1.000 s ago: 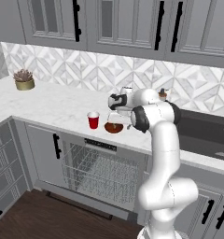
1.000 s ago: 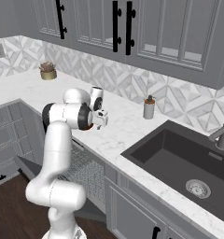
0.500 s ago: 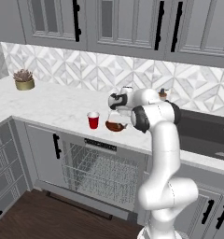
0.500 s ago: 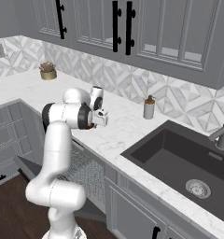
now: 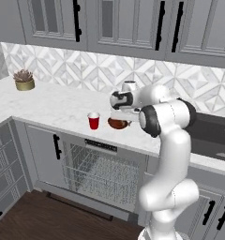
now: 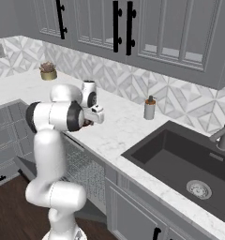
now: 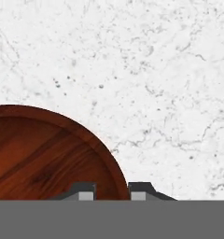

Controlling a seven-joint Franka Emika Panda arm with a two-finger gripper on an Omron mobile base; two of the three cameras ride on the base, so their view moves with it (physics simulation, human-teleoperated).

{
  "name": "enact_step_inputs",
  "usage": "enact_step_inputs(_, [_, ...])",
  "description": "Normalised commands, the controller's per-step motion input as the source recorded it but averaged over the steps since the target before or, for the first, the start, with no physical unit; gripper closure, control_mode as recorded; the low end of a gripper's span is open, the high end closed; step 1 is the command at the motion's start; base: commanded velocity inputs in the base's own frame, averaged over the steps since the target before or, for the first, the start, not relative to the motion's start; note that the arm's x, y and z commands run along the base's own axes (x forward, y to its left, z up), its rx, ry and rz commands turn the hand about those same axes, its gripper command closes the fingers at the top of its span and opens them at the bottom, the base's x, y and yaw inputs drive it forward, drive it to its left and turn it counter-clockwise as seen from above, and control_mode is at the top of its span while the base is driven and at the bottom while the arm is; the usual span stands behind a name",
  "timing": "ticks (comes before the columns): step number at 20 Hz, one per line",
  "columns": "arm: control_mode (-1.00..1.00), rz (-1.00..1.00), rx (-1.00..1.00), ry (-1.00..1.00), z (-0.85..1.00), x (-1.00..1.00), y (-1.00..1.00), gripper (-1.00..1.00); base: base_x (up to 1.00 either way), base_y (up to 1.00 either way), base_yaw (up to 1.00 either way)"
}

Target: Pick up the cup and bowl from the counter, place them in the dishwasher, and close the dishwasher door.

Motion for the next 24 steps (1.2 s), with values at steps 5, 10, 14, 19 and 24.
enact_step_inputs(5, [-1.00, -0.21, -0.23, -0.33, 0.47, -1.00, 0.27, 1.00, 0.00, 0.00, 0.00])
enact_step_inputs(10, [-1.00, -0.16, -0.35, -0.10, 0.35, -0.98, 0.90, 1.00, 0.00, 0.00, 0.00])
enact_step_inputs(14, [-1.00, -0.13, -0.28, -0.04, 0.12, -0.90, 1.00, 1.00, 0.00, 0.00, 0.00])
enact_step_inputs(19, [-1.00, -0.16, -0.23, -0.01, 0.01, -0.60, 1.00, 1.00, 0.00, 0.00, 0.00])
enact_step_inputs(24, [-1.00, -0.15, -0.03, -0.04, -0.48, -0.02, 0.86, 1.00, 0.00, 0.00, 0.00])
